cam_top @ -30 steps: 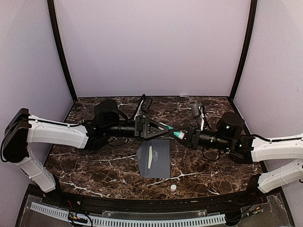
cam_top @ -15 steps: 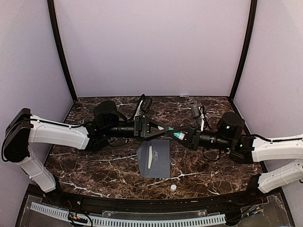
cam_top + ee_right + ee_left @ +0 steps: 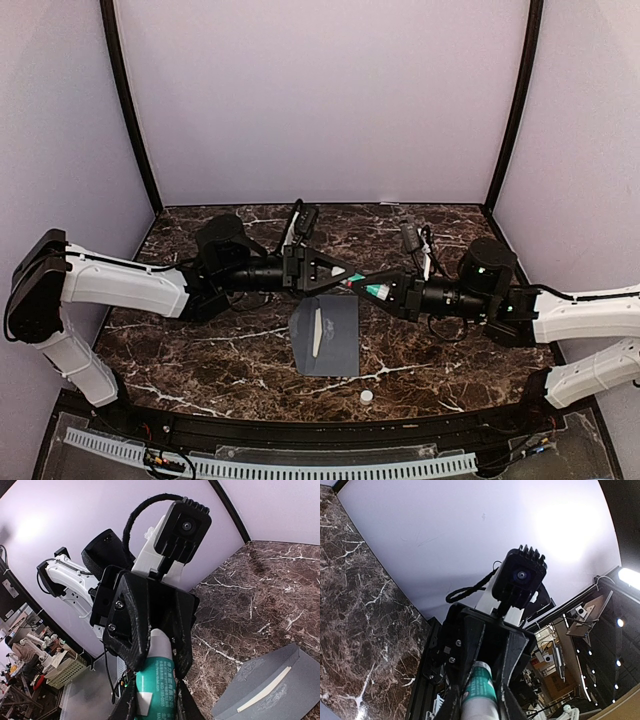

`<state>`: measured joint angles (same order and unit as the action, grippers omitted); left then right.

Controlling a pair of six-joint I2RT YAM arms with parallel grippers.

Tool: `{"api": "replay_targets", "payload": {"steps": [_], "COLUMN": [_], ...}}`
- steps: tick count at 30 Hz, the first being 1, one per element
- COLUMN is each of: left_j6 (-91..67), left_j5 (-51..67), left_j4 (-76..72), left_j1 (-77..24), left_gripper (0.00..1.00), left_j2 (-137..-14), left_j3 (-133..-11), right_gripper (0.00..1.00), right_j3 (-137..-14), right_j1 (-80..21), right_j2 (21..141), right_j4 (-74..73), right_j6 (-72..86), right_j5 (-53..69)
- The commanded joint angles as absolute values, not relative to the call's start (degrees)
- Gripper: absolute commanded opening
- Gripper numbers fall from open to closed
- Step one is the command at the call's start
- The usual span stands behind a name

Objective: Place the letter into the envelope and seal it

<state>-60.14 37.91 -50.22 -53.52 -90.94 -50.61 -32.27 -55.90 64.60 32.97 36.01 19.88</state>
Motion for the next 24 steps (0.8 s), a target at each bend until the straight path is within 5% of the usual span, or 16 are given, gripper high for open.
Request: {"api": "replay_targets", "payload": {"steps": [1, 12, 24], "left_j6": [-59.9, -53.6, -51.6], "left_j5": [39.5, 44.2, 48.2], "left_j4": [-53.1, -39.7, -34.0], "left_j1": [-53.7, -53.7, -53.8], "left_gripper": [0.13, 0.0, 0.0], "left_j2": [-90.6, -90.5, -93.3], "left_j3": [-50.5, -53.9, -57.0], "right_gripper": [0.0, 0.43, 0.46], "right_j3": [-33.7, -40.4, -44.8], "right_j1": [-56.3, -56.1, -56.6], "right_j2": [64.0, 63.9, 69.5], "right_j4": [32.3, 12.4, 5.2], "right_j6": [35.2, 30.2, 26.9], "right_j5": [19.6, 23.8, 35.2]}}
